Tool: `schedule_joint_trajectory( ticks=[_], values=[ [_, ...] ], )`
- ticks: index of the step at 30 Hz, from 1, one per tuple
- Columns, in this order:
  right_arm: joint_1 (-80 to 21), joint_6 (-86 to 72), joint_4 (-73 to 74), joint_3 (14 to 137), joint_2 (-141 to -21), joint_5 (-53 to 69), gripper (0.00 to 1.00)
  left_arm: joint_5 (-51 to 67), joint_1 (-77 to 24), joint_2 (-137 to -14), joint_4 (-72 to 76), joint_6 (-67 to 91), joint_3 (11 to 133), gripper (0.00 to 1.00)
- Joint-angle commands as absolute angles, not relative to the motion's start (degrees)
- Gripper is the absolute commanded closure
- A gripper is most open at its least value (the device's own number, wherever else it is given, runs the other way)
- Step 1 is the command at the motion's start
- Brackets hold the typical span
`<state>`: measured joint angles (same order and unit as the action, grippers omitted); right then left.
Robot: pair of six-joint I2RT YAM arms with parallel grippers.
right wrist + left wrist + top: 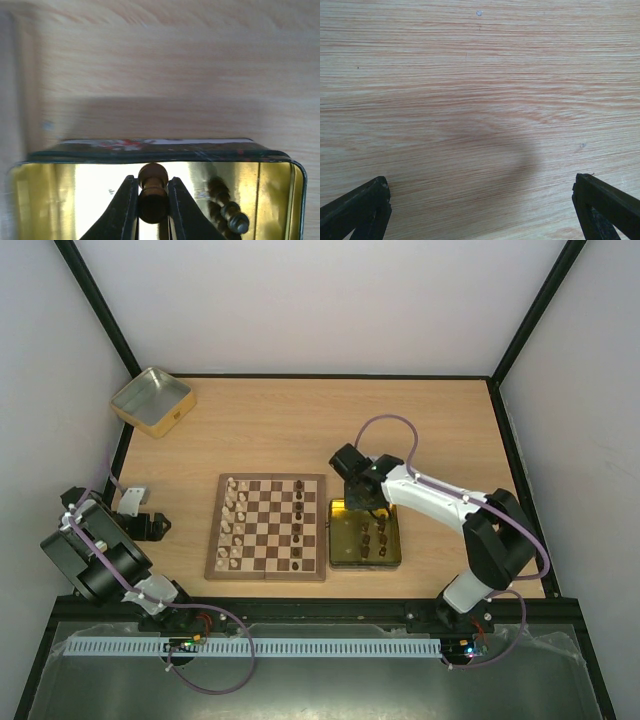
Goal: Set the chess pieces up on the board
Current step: Pick up the chess piece from the storage box, then place the chess piece on the chessboard.
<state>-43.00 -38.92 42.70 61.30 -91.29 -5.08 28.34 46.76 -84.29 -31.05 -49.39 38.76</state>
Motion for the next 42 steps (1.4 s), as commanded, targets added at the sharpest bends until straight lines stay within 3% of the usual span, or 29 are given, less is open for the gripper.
schedule_joint_trajectory(
  ticks=[1, 15, 42],
  values=[
    [-45.47, -38.13, 46.51, 72.0, -92.53, -6.16, 0.9, 24.74, 46.44, -87.51, -33.63, -48.87, 35.55, 0.01],
    [-47.3, -33.69, 48.17, 94.46, -114.01, -4.93, 0.9, 25.4, 47.6, -88.08, -34.37, -50.29, 35.91, 0.01],
    [-48.38, -32.92, 46.76, 95.18, -120.09, -0.82, 0.89, 26.02, 48.25, -91.73, -33.25, -50.19, 37.07, 0.01]
  ],
)
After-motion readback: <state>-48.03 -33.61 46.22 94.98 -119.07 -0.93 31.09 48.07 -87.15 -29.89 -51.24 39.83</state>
